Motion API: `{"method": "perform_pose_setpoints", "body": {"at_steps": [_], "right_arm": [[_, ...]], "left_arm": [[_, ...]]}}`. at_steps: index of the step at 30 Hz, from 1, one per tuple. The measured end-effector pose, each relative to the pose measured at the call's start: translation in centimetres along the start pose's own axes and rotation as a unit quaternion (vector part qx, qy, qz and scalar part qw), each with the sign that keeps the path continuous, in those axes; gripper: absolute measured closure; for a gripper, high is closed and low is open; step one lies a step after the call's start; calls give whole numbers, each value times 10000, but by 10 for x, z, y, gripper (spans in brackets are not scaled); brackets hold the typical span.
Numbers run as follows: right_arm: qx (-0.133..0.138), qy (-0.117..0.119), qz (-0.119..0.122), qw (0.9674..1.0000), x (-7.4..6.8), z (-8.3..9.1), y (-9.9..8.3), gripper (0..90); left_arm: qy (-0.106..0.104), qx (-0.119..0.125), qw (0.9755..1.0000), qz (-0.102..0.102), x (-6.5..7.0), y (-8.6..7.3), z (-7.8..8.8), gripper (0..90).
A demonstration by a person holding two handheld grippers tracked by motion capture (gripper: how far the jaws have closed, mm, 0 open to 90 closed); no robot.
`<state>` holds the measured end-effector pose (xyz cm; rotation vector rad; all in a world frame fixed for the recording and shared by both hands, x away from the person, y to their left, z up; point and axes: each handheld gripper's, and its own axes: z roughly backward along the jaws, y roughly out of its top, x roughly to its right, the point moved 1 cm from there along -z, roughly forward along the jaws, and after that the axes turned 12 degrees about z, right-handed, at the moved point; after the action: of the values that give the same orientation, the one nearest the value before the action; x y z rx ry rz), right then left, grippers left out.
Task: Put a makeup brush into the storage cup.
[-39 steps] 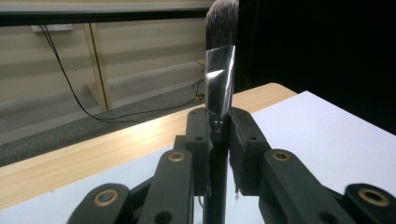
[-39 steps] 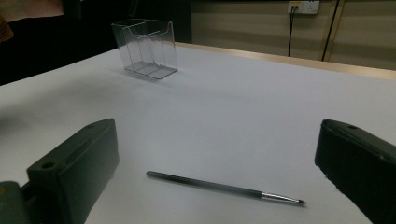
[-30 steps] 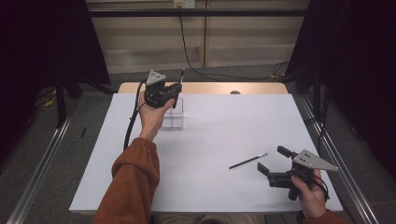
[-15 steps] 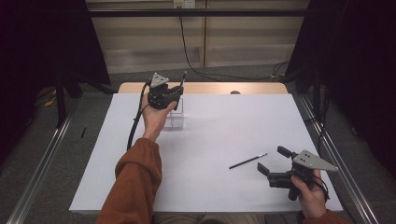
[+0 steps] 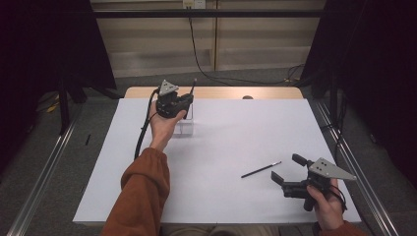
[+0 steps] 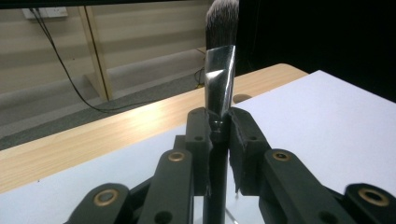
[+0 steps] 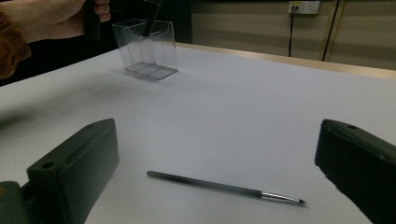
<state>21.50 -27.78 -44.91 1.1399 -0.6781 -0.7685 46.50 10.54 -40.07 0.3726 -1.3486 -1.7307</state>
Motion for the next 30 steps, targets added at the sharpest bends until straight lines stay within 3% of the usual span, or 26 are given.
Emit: {"method": "perform_pose_setpoints", "body": {"at_steps": [30], "right_arm": [[-17,27,21,10000,0,-1,0,0]], "left_arm": [[244,-250,9994,-19,-10,-17,-5,788]]}}
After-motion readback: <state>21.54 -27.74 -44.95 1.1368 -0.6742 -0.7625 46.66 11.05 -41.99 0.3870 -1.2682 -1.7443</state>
